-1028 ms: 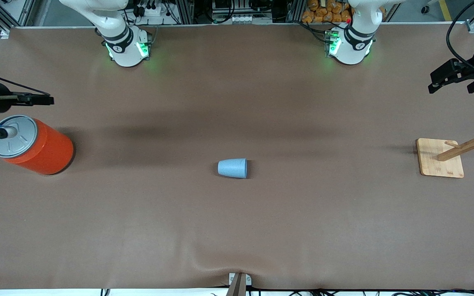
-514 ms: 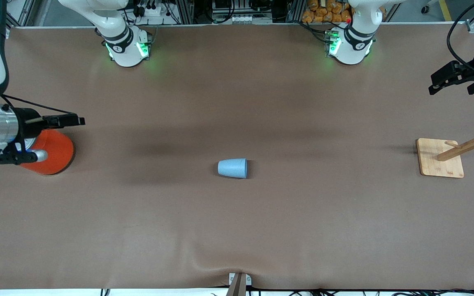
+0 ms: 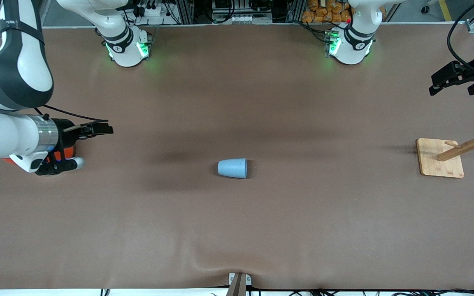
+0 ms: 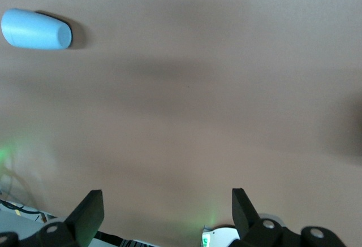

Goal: Flip cup

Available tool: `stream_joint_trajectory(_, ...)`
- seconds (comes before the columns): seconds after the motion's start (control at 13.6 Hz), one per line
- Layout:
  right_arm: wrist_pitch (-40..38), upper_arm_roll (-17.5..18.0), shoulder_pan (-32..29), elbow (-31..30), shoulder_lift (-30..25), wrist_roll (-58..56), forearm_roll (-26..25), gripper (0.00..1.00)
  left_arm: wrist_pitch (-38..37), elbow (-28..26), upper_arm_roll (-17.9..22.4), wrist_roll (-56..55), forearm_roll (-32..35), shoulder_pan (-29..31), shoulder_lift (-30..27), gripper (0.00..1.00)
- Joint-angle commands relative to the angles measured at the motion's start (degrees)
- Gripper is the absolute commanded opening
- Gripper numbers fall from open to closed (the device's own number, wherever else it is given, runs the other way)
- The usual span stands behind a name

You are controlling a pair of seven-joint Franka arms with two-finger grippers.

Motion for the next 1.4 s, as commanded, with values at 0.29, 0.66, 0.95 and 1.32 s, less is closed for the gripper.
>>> stream_joint_trajectory(0.29,0.7,-0.3,0.6,2.0,1.4,0.5,0.5,1.0,0.0,1.1,-0.3,0.8,-0.7,0.5,0.3,1.0)
stream_joint_trajectory(0.66,3.8,-0.3,1.4,2.0,2.9,0.0,0.7,1.0,-0.3,0.4,-0.3,0.7,-0.2,0.5,-0.8,1.0)
stream_joint_trajectory(0.95,5.5,-0.3,2.1,2.0,2.9,0.0,0.6,1.0,-0.4,-0.8,-0.3,0.7,-0.2,0.6,-1.7,1.0)
stream_joint_trajectory(1.32,11.0,-0.2,2.5,1.7,2.9,0.1,1.3,0.48,-0.5,-1.2,-0.3,0.9,-0.2,0.6,-2.2,1.0)
